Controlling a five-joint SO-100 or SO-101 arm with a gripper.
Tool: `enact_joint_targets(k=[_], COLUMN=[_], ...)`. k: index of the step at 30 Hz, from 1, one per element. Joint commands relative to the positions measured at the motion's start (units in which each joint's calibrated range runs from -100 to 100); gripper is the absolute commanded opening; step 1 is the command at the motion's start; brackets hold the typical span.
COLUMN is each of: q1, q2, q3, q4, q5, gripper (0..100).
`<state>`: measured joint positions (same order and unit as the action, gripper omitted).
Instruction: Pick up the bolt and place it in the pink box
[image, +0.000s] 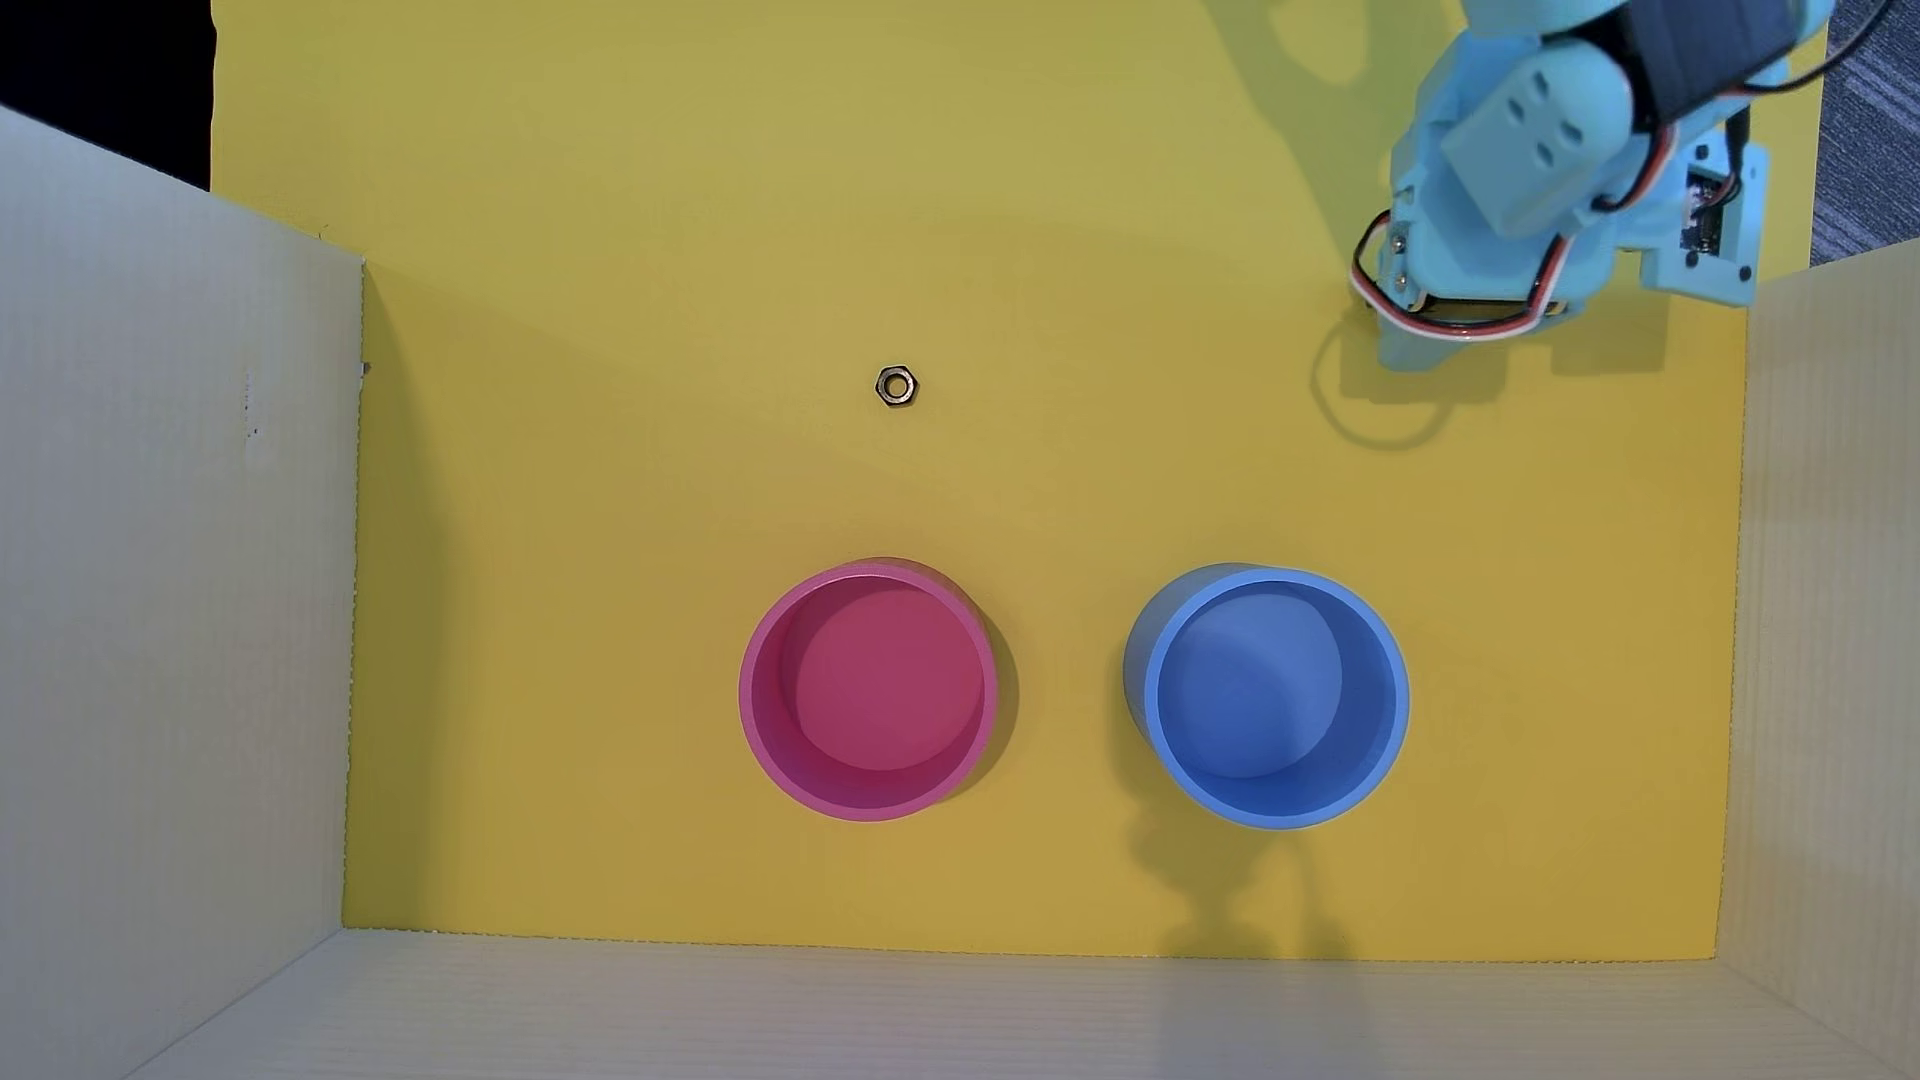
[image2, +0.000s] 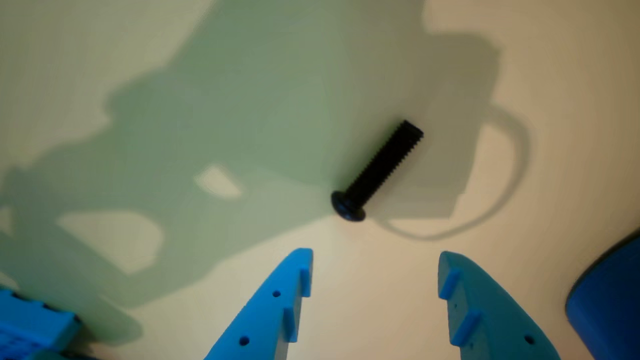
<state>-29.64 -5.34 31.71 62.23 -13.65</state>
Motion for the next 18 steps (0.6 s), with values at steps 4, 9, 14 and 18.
enact_joint_targets(k=[4, 9, 14, 18], q1=[-0.38, -0.46, -2.15, -3.4], q2=[3.32, 5.68, 6.69, 7.28], q3=[-2.45, -3.72, -4.98, -4.98], q4=[-2.64, -2.72, -2.72, -2.72], q5=[-0.34, -0.34, -0.34, -0.34], gripper=[18, 18, 18, 18])
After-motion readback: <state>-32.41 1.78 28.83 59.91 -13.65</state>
